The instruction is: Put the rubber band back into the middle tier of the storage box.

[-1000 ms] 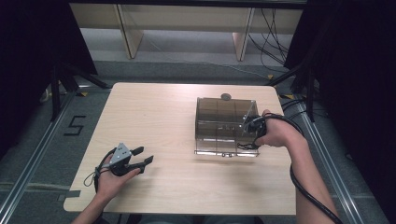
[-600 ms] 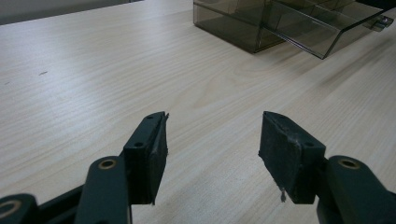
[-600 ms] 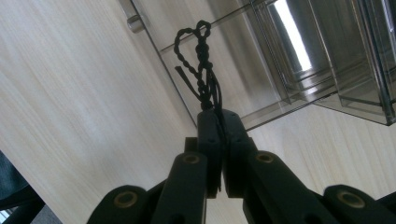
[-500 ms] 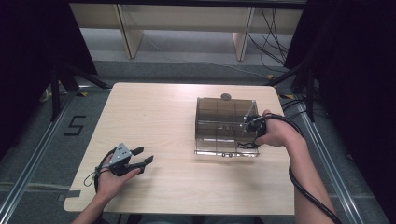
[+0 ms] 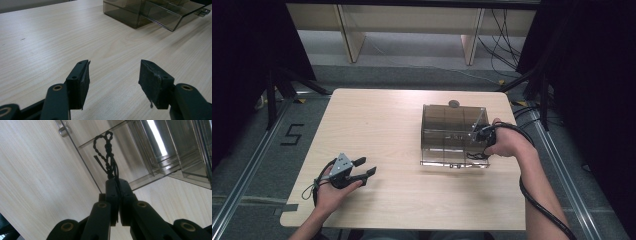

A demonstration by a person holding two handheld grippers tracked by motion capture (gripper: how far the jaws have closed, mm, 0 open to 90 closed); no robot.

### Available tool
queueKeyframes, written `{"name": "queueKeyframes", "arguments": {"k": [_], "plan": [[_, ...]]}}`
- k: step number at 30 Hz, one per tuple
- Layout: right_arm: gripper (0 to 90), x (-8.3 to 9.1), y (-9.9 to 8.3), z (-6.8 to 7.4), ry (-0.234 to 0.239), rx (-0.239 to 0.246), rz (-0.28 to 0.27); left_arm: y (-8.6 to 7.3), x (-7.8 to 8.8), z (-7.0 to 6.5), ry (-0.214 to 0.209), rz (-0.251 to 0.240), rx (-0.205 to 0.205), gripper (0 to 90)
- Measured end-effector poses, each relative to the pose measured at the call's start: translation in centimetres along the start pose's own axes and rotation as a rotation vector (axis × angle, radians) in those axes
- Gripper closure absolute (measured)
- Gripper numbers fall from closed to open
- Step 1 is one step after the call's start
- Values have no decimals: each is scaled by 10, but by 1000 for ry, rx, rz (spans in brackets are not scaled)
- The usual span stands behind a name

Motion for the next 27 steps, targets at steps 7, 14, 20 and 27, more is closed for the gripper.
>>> {"name": "queueKeyframes", "arguments": {"k": [7,14,20,27], "plan": [[887,-2,0,2,25,-44,5,0,0,0,0,-1,1,411],[886,-5,1,-2,10,-5,9,0,0,0,0,-1,1,411],[886,-6,3,-1,8,-9,17,0,0,0,-1,-2,1,411],[886,-9,2,-1,32,-18,11,0,0,0,0,-2,1,411]]}}
Point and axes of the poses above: each handheld gripper's, and its own axes: x roughly backward along the jaws, y roughly out of its top, z roughly to its left, the point moved 5 cm from there along -x, roughly forward along the jaws, and after that the axes turned 2 degrees about -z, right-handed, at the moved point
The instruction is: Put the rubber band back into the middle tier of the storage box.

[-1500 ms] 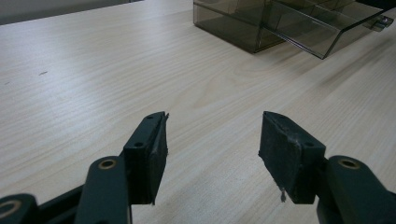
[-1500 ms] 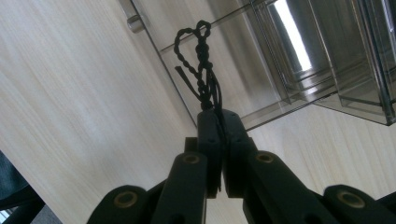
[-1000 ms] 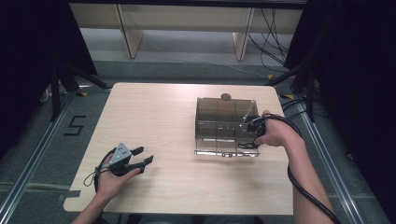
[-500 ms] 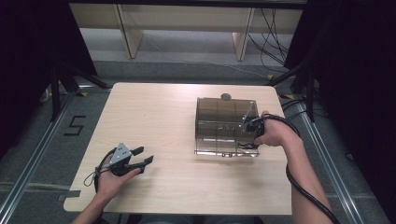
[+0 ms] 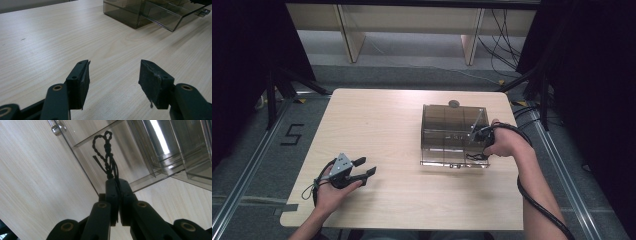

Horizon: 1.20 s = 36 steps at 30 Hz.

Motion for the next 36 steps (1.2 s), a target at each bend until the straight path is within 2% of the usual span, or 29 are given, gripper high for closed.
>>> {"name": "queueKeyframes", "arguments": {"k": [5,6,8,9,10,11,14,16,17,18,19,21,24,26,32,33,36], "plan": [[886,-1,-1,0,-7,-30,5,0,0,0,0,0,0,411],[885,-2,-1,-2,-3,-6,1,0,0,0,0,0,0,411],[885,-2,-1,-1,3,-10,7,0,0,0,0,0,0,411],[885,-3,-1,-3,-5,21,7,0,0,0,0,0,0,411],[885,-3,-1,-1,-10,-11,12,0,0,0,0,0,0,411],[885,-4,-1,0,-9,-21,12,0,0,0,0,1,0,411],[884,-5,0,0,7,-13,6,0,0,0,-1,0,0,411],[883,-6,1,0,-2,-19,7,0,0,0,0,0,0,411],[883,-6,1,-2,-13,1,8,0,0,0,-1,0,0,411],[883,-7,1,-2,1,4,10,0,0,0,-6,-4,1,411],[883,-6,1,-2,-7,-7,19,0,0,0,-6,-3,1,411],[883,-7,2,1,13,-35,16,0,0,0,0,1,0,411],[881,-7,3,-1,22,-11,8,0,0,0,-6,-4,1,411],[877,-8,3,-2,1,-3,15,0,0,0,-1,0,0,411],[859,-11,2,-2,-1,-9,18,0,0,0,-1,0,1,411],[849,-12,3,0,24,-8,8,0,0,0,-5,-4,1,412],[835,-12,3,0,23,-10,2,0,0,0,-6,-3,2,411]]}}
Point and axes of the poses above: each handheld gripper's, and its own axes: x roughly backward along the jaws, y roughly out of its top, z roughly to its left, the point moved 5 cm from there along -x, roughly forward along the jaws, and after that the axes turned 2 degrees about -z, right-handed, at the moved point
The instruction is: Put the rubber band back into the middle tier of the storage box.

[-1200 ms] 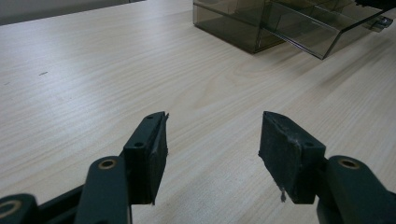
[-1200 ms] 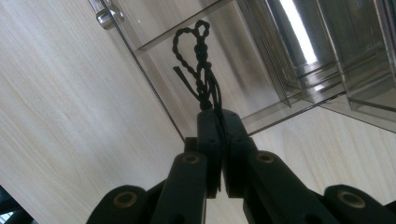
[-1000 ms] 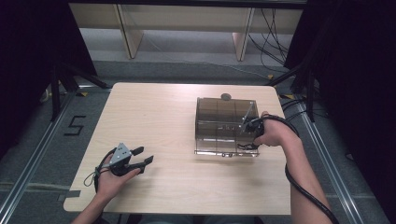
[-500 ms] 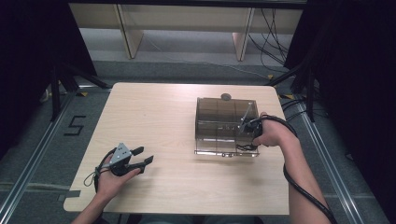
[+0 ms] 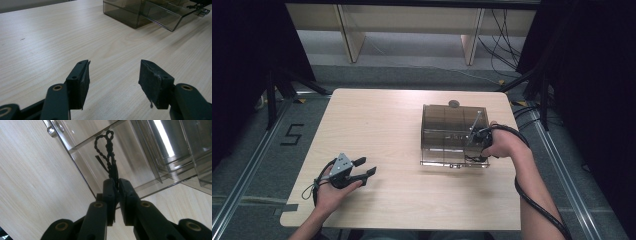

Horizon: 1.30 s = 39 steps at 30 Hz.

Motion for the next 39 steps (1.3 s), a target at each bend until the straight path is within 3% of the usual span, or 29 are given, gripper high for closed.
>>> {"name": "queueKeyframes", "arguments": {"k": [3,4,6,9,11,13,15,16,17,27,39], "plan": [[816,2,-2,1,-9,-22,7,0,0,0,-1,1,1,411],[809,2,-2,-2,-19,5,9,0,0,0,-1,0,2,412],[790,5,-2,2,-7,-21,3,0,0,0,4,5,0,412],[764,8,-3,3,-13,-23,0,0,0,-1,2,6,-1,411],[749,10,-3,2,-26,4,7,0,0,-1,2,6,0,411],[733,12,-3,7,-14,-31,-6,0,0,-1,3,4,0,411],[719,13,-2,7,-19,-9,-16,0,0,0,3,5,0,412],[689,14,-3,11,-11,-32,-11,0,0,0,4,5,0,411],[681,14,-3,9,-6,0,-13,0,0,0,4,5,0,412],[667,16,-9,15,-27,6,-24,0,0,0,5,6,2,412],[656,17,-18,33,-30,18,-27,-1,-1,-1,0,5,3,412]]}}
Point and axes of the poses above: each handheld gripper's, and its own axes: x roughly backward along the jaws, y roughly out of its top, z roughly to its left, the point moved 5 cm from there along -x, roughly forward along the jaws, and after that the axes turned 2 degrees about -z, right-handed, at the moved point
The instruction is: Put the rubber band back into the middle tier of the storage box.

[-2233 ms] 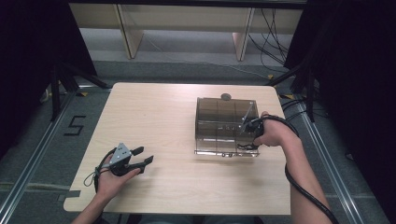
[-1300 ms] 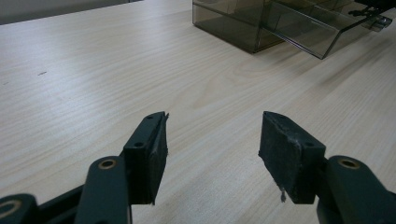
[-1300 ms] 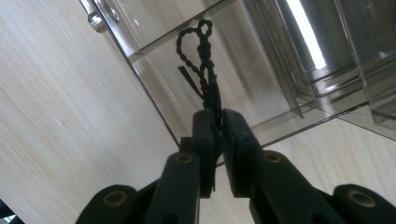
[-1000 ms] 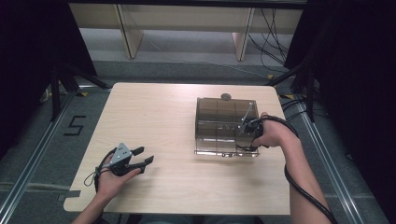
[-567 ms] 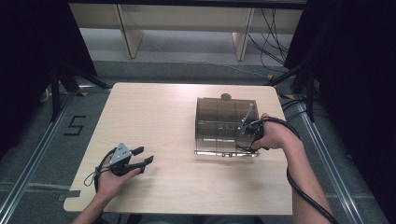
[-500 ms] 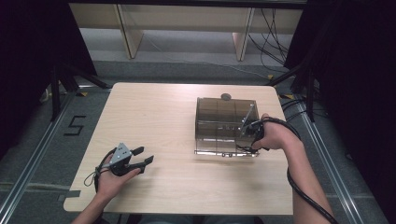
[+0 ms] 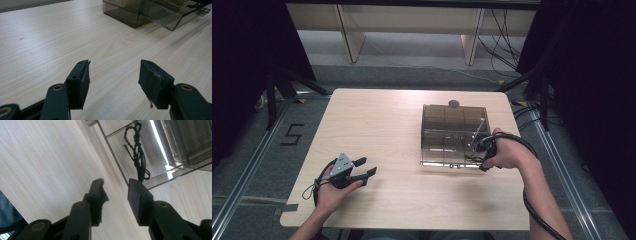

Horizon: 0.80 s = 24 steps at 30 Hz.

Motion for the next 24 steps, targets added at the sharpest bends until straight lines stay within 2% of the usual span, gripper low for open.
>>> {"name": "queueKeyframes", "arguments": {"k": [2,3,4,5,7,8,9,10,11,13,15,16,17,18,19,21,22,24], "plan": [[656,0,-1,1,-4,4,8,0,0,0,-1,1,-2,412],[657,-1,0,1,8,32,-6,0,0,0,-1,1,-3,412],[657,1,-1,6,10,-9,4,0,0,0,-2,1,3,412],[657,1,-2,7,0,10,5,0,0,0,0,1,4,412],[656,1,-2,10,4,3,3,0,0,0,0,1,-1,412],[656,0,-3,9,-2,38,11,0,0,0,0,0,1,412],[655,0,-3,13,6,18,9,0,0,0,0,1,-1,411],[654,0,-3,15,19,31,4,0,0,0,0,1,-1,412],[653,-1,-5,14,1,44,24,0,0,0,-1,1,-1,412],[652,-2,-6,18,5,49,26,0,0,0,0,1,-1,412],[650,-4,-9,22,7,47,31,0,0,0,-1,1,0,412],[649,-5,-10,27,16,28,42,0,0,0,-1,3,-1,411],[649,-7,-11,25,18,68,37,0,0,0,-1,3,-2,412],[649,-7,-13,27,18,62,39,0,0,0,-2,3,-4,412],[648,-8,-15,31,14,36,48,0,0,0,-1,3,-5,412],[648,-10,-18,34,18,42,56,0,0,0,0,1,-4,412],[648,-12,-20,34,28,64,47,-1,0,0,5,6,-6,412],[647,-15,-23,38,35,62,50,0,0,0,1,-1,-5,412]]}}
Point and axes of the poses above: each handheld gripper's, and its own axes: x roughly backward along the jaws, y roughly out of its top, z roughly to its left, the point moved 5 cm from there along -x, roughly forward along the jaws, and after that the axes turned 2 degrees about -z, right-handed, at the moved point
